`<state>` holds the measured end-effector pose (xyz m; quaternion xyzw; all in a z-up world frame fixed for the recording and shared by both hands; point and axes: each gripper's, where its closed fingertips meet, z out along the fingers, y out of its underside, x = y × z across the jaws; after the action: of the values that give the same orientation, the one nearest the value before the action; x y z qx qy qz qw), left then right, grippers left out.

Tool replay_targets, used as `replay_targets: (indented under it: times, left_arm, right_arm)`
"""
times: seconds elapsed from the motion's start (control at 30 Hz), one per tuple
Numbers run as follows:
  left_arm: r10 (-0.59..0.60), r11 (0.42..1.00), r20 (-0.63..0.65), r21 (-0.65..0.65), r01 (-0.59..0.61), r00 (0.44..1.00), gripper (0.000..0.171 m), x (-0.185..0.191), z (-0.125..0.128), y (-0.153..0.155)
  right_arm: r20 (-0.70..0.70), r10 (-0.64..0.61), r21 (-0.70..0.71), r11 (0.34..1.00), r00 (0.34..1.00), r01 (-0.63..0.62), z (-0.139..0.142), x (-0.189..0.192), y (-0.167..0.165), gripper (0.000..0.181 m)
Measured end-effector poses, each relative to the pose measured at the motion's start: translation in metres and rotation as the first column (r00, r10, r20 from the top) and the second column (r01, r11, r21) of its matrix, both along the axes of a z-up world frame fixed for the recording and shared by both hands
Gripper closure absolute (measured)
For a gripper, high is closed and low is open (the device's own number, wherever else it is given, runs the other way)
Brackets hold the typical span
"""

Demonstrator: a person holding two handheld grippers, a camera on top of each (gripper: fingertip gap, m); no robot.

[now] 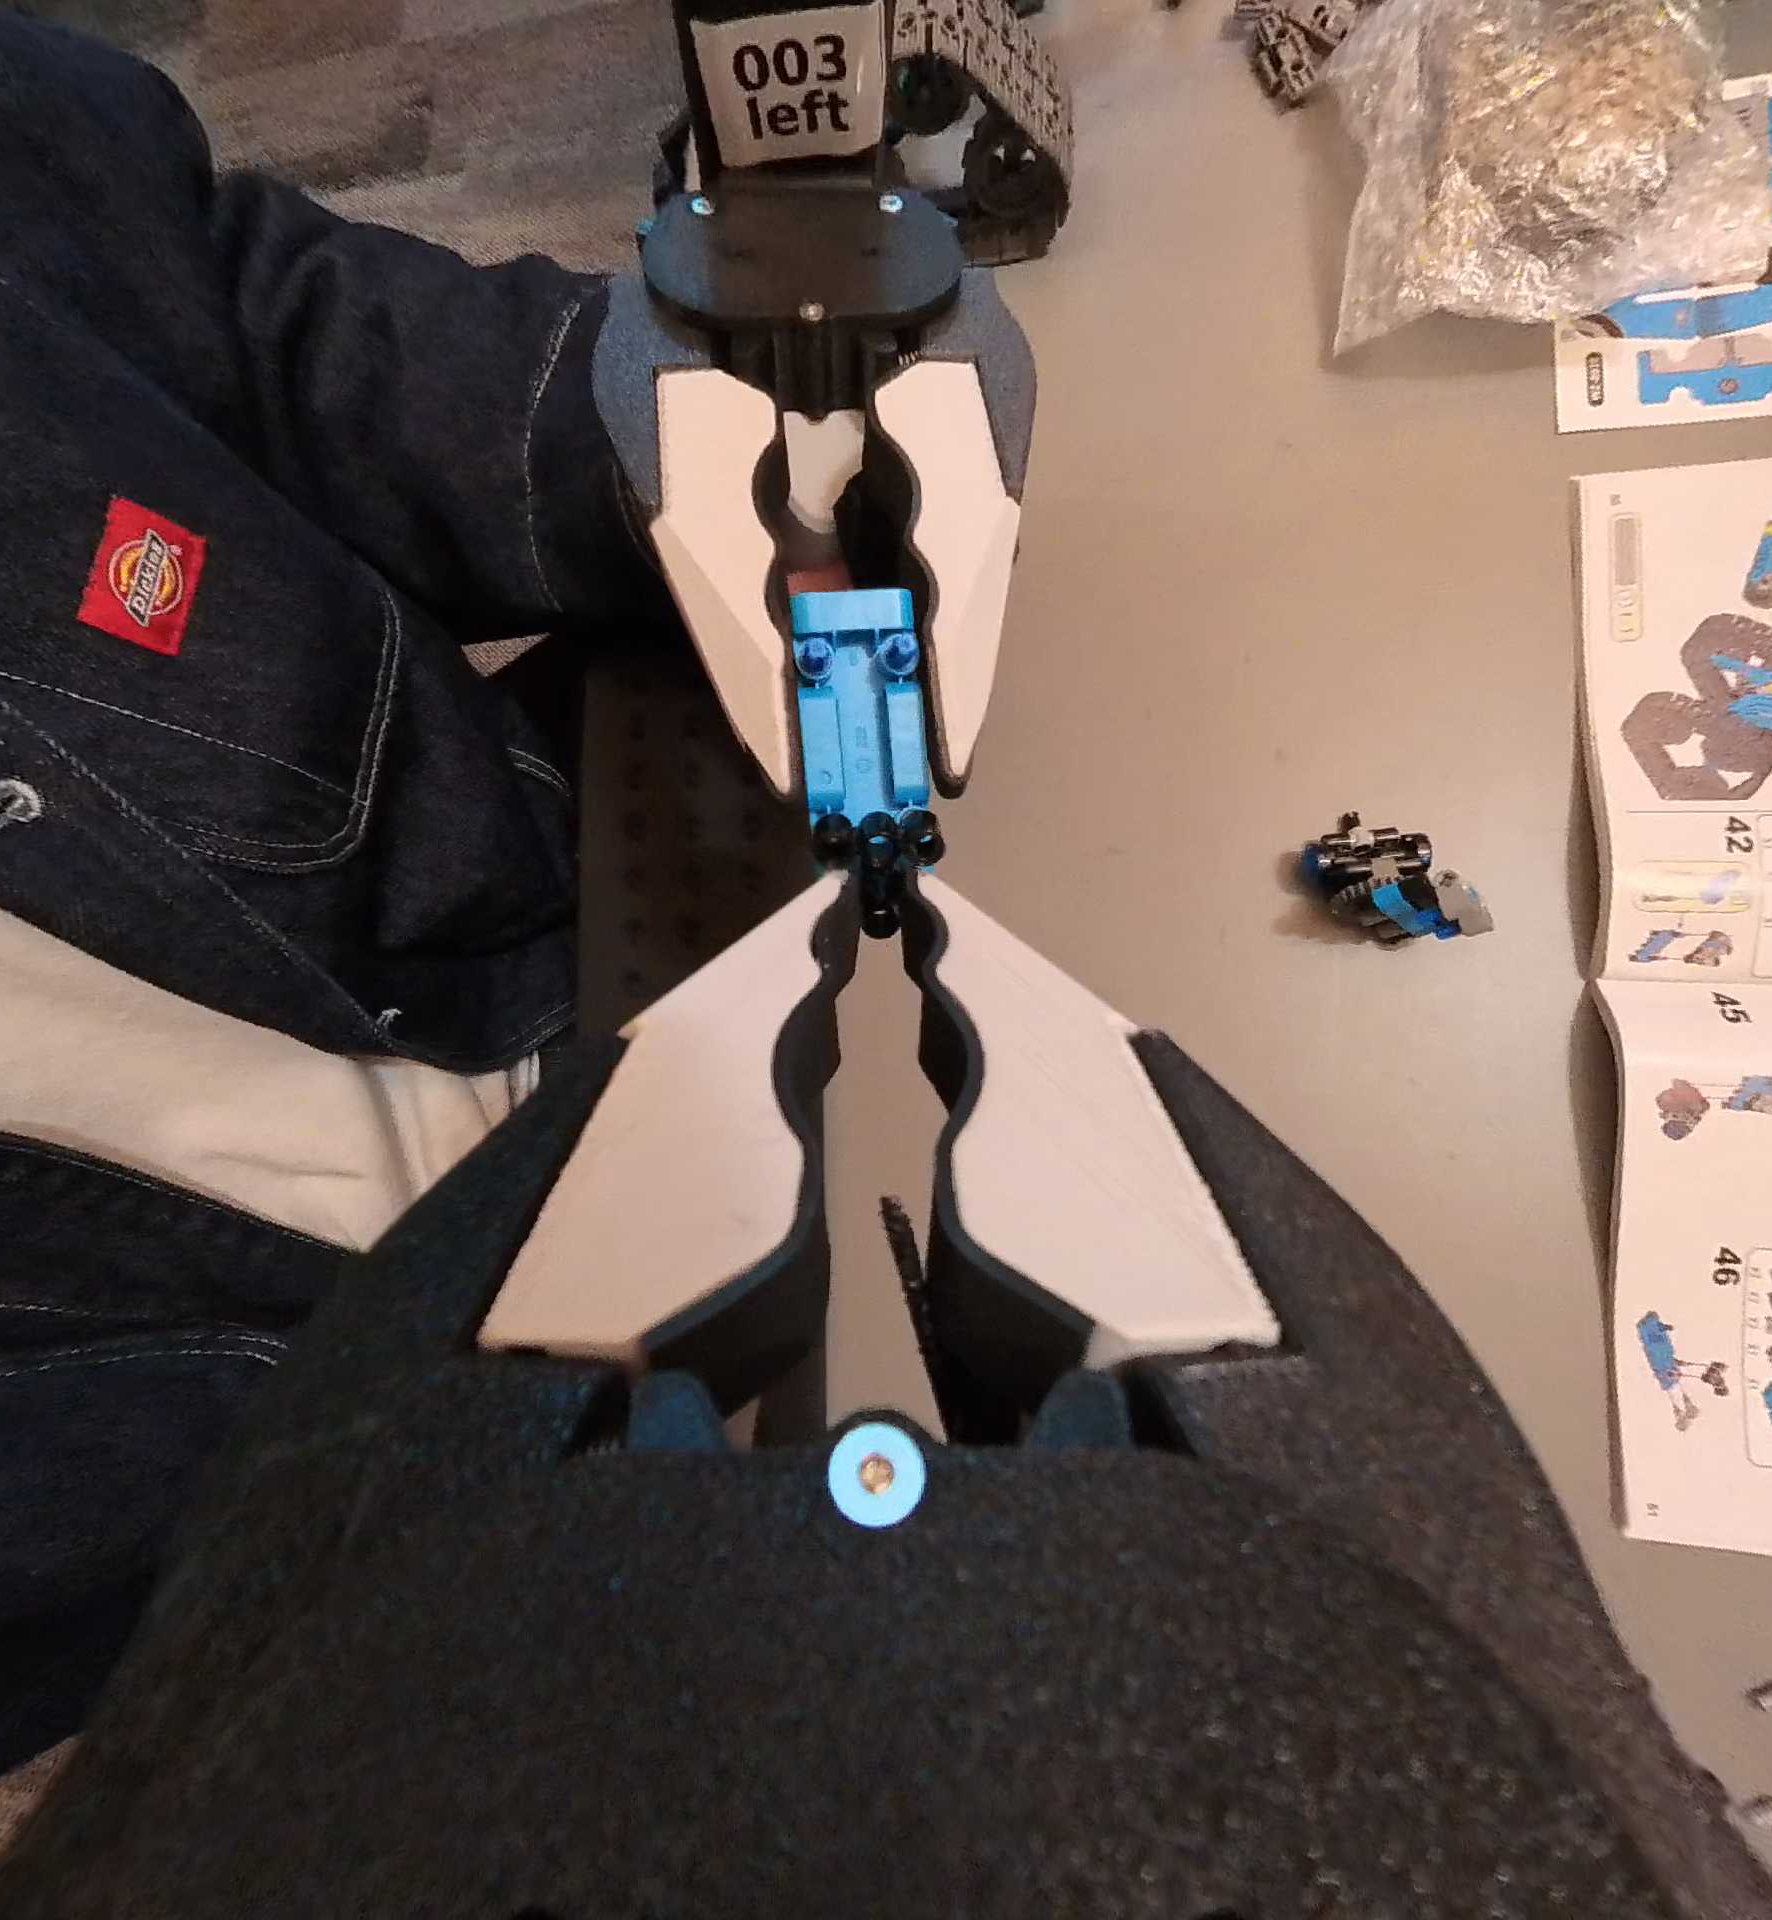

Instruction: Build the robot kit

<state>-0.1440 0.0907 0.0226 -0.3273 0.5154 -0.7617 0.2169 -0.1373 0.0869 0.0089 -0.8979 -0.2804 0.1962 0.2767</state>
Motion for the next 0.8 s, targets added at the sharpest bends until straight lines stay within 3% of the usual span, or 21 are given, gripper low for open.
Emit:
replay_targets:
  times: [0.33, 0.43, 0.57, 0.8]
  left_arm:
    - [0.003, 1.0, -0.031, 0.021, -0.002, 1.0, 0.146, 0.003, -0.006, -0.002]
    - [-0.001, 1.0, -0.034, 0.025, 0.002, 0.999, 0.146, 0.004, -0.006, -0.004]
    - [-0.001, 1.0, -0.042, 0.029, 0.002, 0.999, 0.146, 0.005, -0.008, -0.004]
    - [0.124, 0.987, -0.068, 0.107, -0.116, 0.99, 0.146, 0.017, -0.018, 0.006]
  right_arm:
    - [0.136, 0.008, 0.007, 1.0, 0.991, -0.009, -0.005, 0.003, 0.001, 0.167]
    - [0.129, 0.055, -0.011, 0.998, 0.99, -0.054, -0.006, -0.001, -0.005, 0.147]
    - [0.173, 0.108, -0.033, 0.994, 0.979, -0.104, -0.013, -0.003, -0.01, 0.138]
    - [0.345, -0.027, 0.04, 0.999, 0.938, 0.014, -0.027, 0.008, 0.001, 0.136]
